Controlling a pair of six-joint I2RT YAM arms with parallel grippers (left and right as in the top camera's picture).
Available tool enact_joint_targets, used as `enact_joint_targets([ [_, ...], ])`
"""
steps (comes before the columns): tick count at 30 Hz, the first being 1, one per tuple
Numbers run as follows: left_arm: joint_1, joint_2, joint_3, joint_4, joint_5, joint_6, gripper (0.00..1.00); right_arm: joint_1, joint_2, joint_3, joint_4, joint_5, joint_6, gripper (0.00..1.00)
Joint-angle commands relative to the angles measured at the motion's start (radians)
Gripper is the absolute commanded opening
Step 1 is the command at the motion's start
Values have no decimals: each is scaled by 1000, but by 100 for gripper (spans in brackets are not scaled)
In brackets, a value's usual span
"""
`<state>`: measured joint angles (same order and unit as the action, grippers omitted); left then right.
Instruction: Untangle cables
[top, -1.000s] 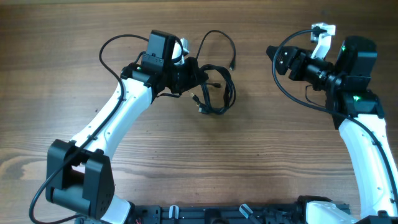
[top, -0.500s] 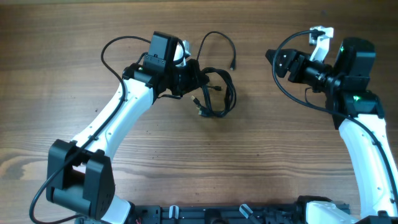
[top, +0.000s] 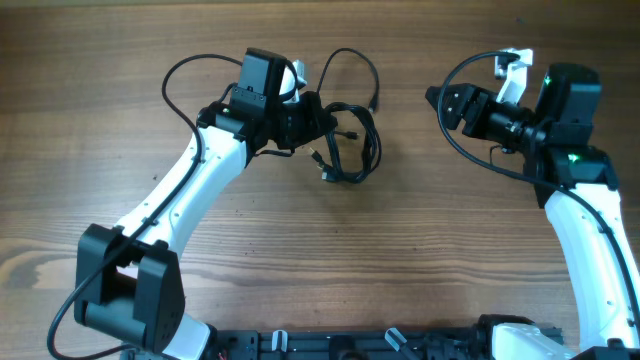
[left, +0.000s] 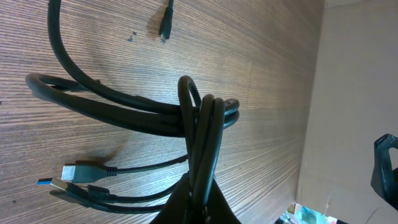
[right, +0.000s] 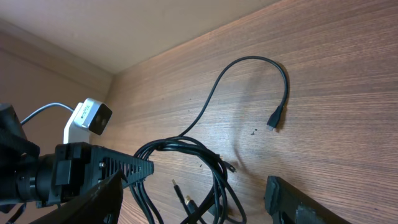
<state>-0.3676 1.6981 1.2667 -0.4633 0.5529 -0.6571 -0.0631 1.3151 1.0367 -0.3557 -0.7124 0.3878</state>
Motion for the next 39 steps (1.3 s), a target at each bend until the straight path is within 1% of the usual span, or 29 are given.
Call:
enact_joint_targets([
  [1,-4,-8,5,11,-10,-6,4,1,-5,9,-2,5,-5,74],
  [4,-3,-8,5,47,-20,2,4,52,-5,9,0,11,28,74],
  [6,-3,-8,5,92,-19,81,4,109,-5,9,2,36,82,75],
  [8,5,-8,5,165,68,169,4,155,-5,11,6,35,119,74],
  [9,12,-8,5,193,94,179,4,171,-5,11,6,35,139,74],
  [11,29,-8,5,255,162,176,4,205,-5,11,24,39,171,74],
  [13,41,-8,5,306,240,118,4,233,3,11,84,40,229,73],
  [14,41,-8,5,319,273,117,4,234,7,11,111,40,247,73],
  [16,41,-8,5,333,352,112,4,234,26,11,179,50,308,66],
  [18,39,-8,5,340,361,72,4,244,72,11,255,50,421,57],
  [20,38,-8,5,345,368,58,4,270,111,11,325,50,483,51],
  [22,38,-8,5,352,368,10,4,304,170,11,411,52,539,43],
  [24,38,-8,5,365,368,-41,4,311,202,11,422,93,558,41],
  [25,39,-8,5,376,368,-120,4,311,225,11,426,138,558,41],
  [28,39,-8,5,378,374,-216,4,311,239,11,454,178,558,40],
  [30,37,-8,5,378,411,-296,4,311,239,11,509,213,558,38],
  [33,29,-8,5,380,475,-352,4,313,239,11,552,226,563,36],
  [34,25,-8,5,393,491,-374,4,319,239,10,549,226,562,33],
  [39,-15,-8,5,582,566,-504,4,335,266,10,551,242,560,22],
])
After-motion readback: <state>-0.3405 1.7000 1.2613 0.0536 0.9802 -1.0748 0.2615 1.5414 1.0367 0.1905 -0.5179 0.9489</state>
